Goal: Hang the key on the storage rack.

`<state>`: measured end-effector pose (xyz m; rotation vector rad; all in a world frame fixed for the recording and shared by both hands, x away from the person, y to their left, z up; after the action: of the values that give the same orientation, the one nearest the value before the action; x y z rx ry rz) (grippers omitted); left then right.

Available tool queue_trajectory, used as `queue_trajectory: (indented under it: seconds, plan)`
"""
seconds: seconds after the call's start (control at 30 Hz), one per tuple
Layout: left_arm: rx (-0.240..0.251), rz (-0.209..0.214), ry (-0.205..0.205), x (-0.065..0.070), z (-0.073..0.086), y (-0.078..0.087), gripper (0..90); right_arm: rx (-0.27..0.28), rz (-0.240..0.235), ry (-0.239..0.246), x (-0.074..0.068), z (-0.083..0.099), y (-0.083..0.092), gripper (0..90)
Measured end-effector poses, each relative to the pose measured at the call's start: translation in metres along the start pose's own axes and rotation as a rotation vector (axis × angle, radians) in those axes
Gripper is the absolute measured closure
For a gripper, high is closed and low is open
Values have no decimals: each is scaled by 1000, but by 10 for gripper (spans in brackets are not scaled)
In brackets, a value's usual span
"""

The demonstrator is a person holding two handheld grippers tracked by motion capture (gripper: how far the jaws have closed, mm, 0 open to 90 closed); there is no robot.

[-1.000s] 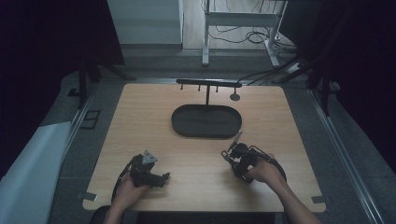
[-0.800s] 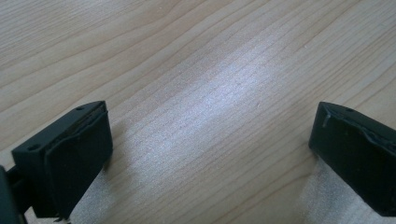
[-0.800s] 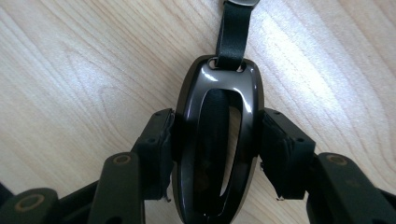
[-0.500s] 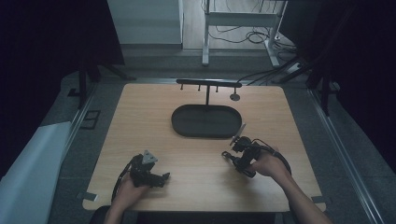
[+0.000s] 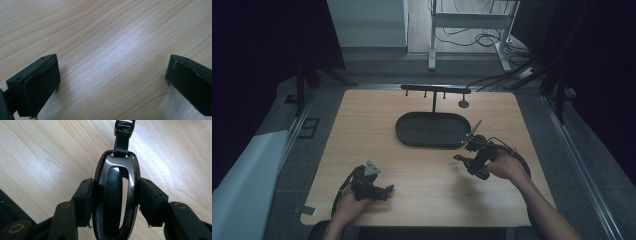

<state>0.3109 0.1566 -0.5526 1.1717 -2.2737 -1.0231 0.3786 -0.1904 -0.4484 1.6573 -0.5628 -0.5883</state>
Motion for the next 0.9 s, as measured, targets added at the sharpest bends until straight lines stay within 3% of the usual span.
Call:
queue_trajectory:
  seconds: [0.9]
  plan:
    - [1, 2, -1, 0, 0, 0, 0, 71, 18, -72, 33, -36, 73, 487]
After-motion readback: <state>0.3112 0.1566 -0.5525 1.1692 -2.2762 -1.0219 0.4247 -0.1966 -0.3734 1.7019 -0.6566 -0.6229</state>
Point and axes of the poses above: each handheld gripper's, and its own axes: y roughly backward along the jaws, z roughly out of its underside, x roughly to its right, the point moved 4 cm from there along -y, roughly forward along the jaws, and after that the axes turned 2 degrees about -z, right-handed, at the moved point
